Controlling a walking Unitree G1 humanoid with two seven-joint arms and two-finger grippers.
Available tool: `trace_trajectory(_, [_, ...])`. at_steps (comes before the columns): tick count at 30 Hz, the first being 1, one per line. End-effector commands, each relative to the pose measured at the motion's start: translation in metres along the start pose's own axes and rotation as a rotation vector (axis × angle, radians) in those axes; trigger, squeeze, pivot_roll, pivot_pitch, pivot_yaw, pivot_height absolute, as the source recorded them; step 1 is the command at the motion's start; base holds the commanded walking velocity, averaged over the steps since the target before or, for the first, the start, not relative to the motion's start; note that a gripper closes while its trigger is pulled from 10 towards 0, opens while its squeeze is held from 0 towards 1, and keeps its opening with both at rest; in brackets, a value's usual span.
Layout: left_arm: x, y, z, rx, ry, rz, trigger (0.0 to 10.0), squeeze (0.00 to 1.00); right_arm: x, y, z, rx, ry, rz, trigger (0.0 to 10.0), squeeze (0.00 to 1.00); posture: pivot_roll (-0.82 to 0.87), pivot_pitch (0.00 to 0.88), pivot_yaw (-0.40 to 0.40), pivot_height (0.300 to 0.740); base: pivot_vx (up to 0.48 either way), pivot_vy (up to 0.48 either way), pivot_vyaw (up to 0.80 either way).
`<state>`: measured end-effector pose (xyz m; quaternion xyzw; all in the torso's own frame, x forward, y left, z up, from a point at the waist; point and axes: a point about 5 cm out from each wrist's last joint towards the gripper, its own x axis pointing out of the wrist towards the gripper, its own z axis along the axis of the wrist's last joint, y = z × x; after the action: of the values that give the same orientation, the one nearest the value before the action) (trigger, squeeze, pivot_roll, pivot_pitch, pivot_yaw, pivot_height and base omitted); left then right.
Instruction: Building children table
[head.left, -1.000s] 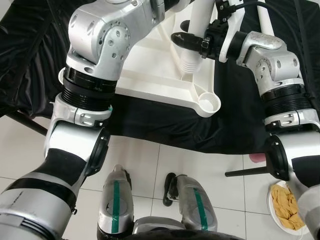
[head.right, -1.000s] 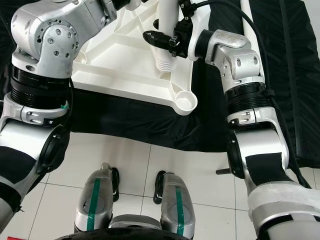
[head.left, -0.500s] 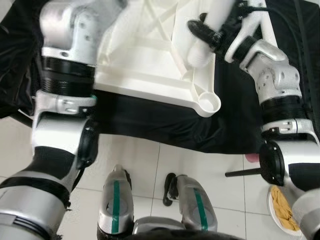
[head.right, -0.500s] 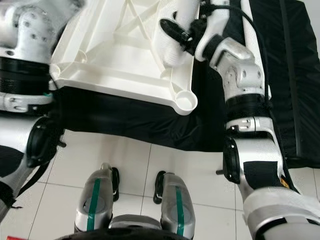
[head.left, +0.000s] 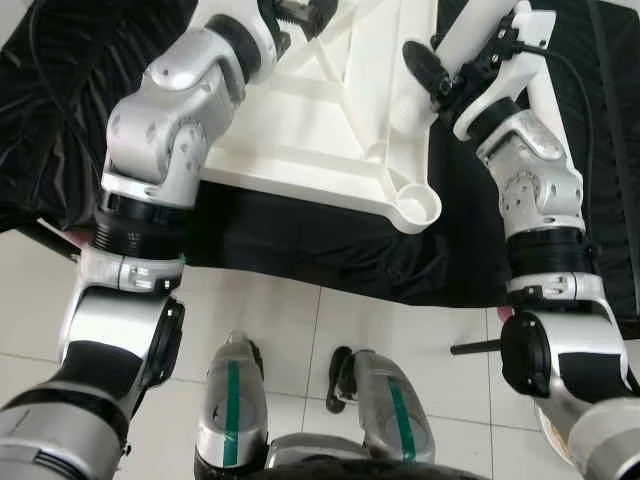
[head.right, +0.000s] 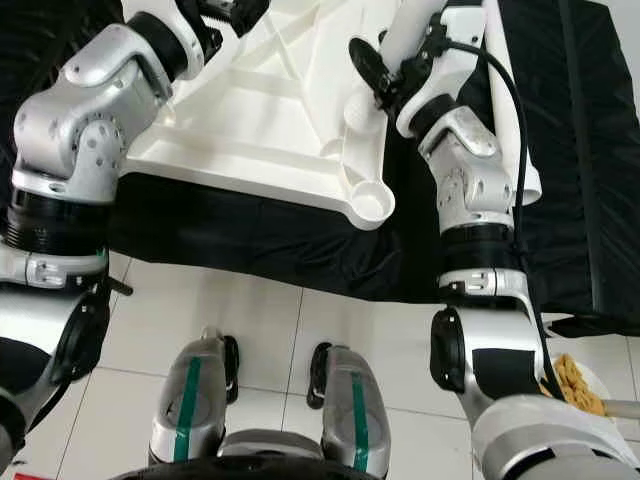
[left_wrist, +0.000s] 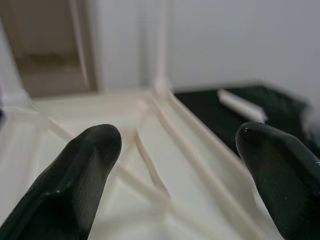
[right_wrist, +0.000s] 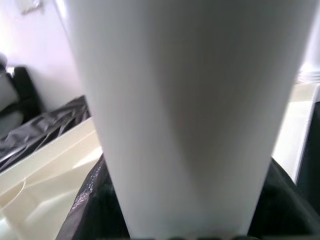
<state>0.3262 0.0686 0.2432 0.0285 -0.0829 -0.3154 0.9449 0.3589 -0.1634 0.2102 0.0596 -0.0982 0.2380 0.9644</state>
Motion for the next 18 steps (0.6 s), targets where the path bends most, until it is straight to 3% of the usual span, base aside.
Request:
trace_trajectory(1, [-0.002,-0.022,-0.013,0.043,0.04,-0.208,10.0,0.0,-0.004,-0.004,0.004,-0.01,-0.029,-0.038,10.0,0.0,0.08,0.082,-0.051,0.74,0.0,0.0,0.0])
trace_trajectory(8, [-0.014,-0.038,-0.042,0.18,0.119,-0.292,10.0,0.0,-0.01,-0.012,0.006,0.003,-0.055,-0.115,10.0,0.0,0.08,0.091,-0.061,0.74,0.0,0.0,0.0])
trace_trajectory(18, [-0.022,-0.046,-0.061,0.255,0.156,-0.359,10.0,0.0,-0.02,-0.021,0.006,0.006,-0.063,-0.176,10.0,0.0,0.08,0.093,-0.065,0.74,0.0,0.0,0.0])
